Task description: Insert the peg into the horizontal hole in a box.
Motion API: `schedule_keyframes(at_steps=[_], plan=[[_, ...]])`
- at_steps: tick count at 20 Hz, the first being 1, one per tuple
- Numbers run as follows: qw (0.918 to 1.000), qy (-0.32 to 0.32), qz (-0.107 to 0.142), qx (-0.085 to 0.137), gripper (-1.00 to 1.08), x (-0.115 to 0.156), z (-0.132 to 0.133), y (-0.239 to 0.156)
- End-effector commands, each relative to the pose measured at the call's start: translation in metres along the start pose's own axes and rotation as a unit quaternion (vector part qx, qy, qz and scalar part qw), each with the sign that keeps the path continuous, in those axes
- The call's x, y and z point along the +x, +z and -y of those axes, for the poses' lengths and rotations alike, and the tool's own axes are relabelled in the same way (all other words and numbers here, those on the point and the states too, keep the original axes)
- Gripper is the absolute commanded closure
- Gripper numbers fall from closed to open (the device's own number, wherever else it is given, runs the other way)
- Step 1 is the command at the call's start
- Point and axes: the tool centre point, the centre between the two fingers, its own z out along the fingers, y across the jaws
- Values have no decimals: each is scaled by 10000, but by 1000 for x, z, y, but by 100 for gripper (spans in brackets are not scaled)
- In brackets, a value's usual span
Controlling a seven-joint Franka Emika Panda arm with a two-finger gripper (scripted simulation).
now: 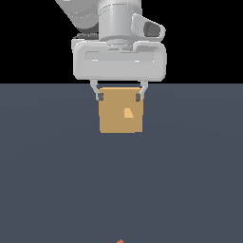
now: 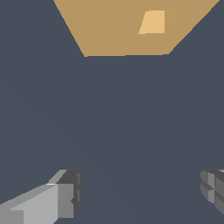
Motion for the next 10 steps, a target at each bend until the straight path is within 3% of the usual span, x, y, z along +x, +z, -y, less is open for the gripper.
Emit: schedule_keyframes(at_steps=[1,6,10], plan=[[10000,0,0,0,-92,0,0,0],[9996,267,-2,-4,-92,-19,-3,6],[9961,881,-9,-14,-92,-62,-6,19]])
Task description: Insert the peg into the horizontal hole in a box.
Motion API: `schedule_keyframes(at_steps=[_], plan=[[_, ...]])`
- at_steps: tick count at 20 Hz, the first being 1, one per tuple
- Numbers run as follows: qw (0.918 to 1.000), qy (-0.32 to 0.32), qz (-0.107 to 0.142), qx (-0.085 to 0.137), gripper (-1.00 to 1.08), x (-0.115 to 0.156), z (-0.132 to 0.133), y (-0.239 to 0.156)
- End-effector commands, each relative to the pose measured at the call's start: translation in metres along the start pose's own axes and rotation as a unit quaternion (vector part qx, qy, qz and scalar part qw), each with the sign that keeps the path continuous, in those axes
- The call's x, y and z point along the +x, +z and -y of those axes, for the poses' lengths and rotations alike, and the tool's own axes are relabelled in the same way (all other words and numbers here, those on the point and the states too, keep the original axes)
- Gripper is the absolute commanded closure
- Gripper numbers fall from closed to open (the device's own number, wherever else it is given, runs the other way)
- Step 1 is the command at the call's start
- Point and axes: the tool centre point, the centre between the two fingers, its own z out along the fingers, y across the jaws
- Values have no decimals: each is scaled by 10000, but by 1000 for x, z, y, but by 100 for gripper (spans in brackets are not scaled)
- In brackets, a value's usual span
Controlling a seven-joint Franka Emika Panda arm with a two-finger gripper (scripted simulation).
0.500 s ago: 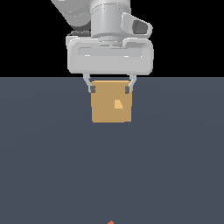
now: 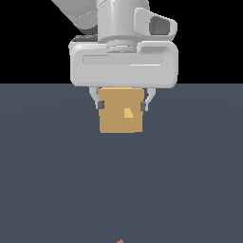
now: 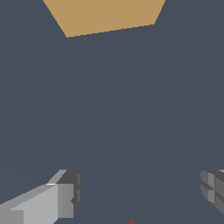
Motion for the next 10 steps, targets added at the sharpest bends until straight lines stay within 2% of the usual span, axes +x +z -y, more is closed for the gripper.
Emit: schedule_keyframes(at_steps=[1,5,7,10], plan=[[9989,463,-1,-3,-92,-33,-4,10],[9898,1422,-14,-18,-92,-100,-3,30],[9817,1904,-22,-25,-92,-134,2,40],[9652,2615,-36,-35,-92,-183,17,56]])
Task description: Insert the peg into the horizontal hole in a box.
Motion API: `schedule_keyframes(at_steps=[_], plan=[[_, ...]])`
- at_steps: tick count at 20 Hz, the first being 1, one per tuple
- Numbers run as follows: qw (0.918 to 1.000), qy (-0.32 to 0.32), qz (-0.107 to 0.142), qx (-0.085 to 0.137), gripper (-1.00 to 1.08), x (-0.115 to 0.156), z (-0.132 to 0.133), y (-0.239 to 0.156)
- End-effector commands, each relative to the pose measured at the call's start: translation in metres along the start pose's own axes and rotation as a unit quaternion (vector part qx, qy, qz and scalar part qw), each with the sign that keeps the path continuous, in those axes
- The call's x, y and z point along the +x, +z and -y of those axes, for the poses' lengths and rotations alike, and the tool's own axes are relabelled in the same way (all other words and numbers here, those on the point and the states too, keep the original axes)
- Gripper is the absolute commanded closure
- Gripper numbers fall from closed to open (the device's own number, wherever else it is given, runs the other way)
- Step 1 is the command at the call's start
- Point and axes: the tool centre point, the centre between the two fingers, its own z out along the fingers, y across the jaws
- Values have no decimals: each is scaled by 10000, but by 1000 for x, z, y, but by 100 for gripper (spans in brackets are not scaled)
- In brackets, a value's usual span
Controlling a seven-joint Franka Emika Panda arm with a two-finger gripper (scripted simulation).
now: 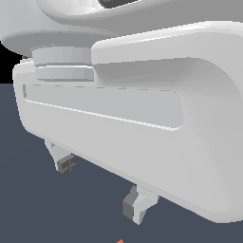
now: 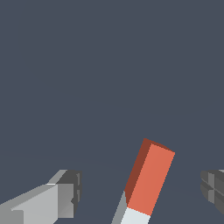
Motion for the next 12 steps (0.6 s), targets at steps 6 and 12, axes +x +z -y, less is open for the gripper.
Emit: schedule_keyframes(at_steps=[6,12], plan=[[9891,1472,-30,-18,-92,-102,-1,31],[9835,1810,-42,-18,-92,-126,4,39]])
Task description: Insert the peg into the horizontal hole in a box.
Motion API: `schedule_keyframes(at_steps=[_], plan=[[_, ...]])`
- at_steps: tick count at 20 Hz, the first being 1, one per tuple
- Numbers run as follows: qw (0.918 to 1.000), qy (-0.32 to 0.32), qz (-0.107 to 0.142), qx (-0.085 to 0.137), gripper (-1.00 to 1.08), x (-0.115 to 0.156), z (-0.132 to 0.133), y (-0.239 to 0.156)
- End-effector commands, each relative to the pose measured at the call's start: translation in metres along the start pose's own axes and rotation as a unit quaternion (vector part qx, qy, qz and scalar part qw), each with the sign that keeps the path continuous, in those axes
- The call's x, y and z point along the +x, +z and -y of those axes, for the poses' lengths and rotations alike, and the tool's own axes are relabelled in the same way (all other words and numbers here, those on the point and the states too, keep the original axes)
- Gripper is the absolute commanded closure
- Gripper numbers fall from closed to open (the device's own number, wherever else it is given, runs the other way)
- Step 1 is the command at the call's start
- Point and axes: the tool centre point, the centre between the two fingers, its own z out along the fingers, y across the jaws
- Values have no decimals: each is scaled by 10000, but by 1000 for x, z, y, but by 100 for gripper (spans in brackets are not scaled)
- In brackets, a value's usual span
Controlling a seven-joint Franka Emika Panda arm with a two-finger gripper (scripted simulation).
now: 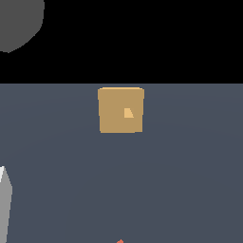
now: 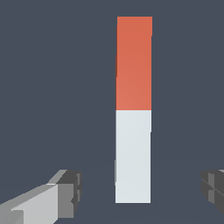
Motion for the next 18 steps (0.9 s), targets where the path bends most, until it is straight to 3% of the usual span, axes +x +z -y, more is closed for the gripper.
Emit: schedule_keyframes(at_steps=[1,18], plan=[[10000,0,0,0,-92,0,0,0],[10000,41,-10,0,-92,-2,1,51]])
